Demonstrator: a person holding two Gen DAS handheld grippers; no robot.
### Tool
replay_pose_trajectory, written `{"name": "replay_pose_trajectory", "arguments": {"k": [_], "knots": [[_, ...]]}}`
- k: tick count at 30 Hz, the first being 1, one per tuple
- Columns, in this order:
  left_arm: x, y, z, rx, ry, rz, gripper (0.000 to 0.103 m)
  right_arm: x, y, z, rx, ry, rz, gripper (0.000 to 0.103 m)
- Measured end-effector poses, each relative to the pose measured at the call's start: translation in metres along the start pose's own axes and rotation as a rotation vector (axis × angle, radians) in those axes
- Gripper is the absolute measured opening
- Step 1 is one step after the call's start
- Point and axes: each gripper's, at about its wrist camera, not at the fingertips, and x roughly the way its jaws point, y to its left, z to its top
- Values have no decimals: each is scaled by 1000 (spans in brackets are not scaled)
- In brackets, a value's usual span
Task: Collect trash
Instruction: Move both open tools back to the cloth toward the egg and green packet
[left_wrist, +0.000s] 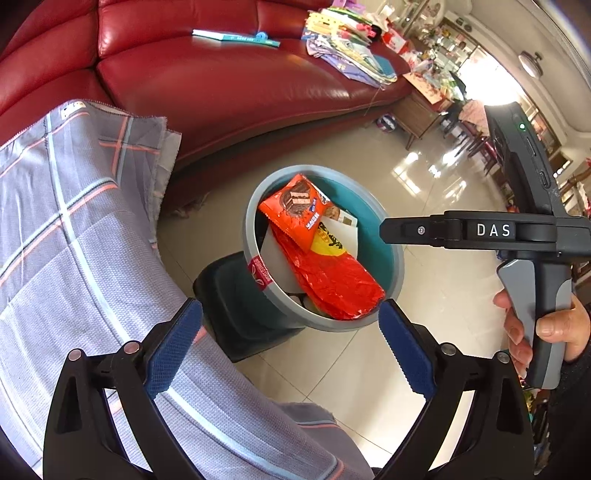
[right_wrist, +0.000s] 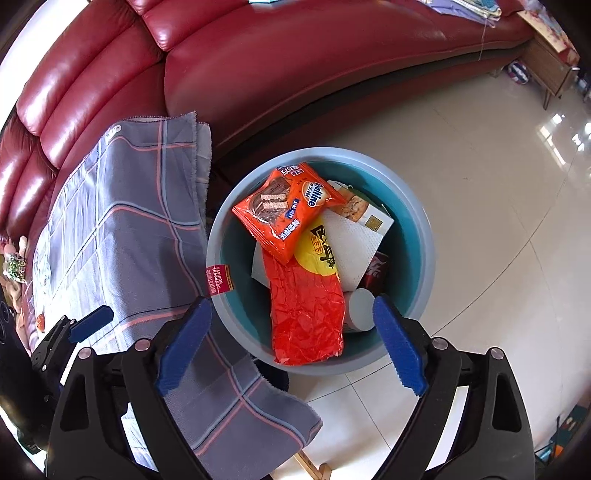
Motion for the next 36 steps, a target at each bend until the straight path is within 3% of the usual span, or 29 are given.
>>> {"name": "replay_pose_trajectory", "arguments": {"k": [10,20,28,36], "knots": [[-42,14,-13,-21,-63,30,98,-23,35,-13,-43,-26,-22,86],[-98,53,-40,-86,-143,73,99,-34,112,-32,-152,-39,-1,87],[-150,109,-80,-185,-207,137,99,-27,195,-47,-271,-22,16,87],[-206,185,-130,-284,-268,250,99,-13,286,-65,-393,-7,36,87]]}}
